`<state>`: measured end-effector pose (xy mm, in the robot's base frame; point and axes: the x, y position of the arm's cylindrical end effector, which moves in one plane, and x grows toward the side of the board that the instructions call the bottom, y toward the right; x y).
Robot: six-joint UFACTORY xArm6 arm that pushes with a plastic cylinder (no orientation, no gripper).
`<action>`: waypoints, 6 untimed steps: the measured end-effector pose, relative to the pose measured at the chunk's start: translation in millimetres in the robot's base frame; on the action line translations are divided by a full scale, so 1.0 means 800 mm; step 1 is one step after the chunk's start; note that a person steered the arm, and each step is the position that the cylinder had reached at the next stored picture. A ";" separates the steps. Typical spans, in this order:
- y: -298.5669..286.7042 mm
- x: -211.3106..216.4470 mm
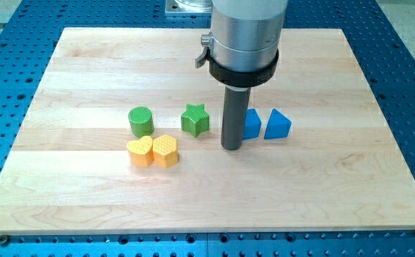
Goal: Slightly push the cube up
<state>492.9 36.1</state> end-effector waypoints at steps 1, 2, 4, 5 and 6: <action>0.000 0.002; 0.000 0.026; 0.014 0.009; 0.026 0.000; 0.025 -0.002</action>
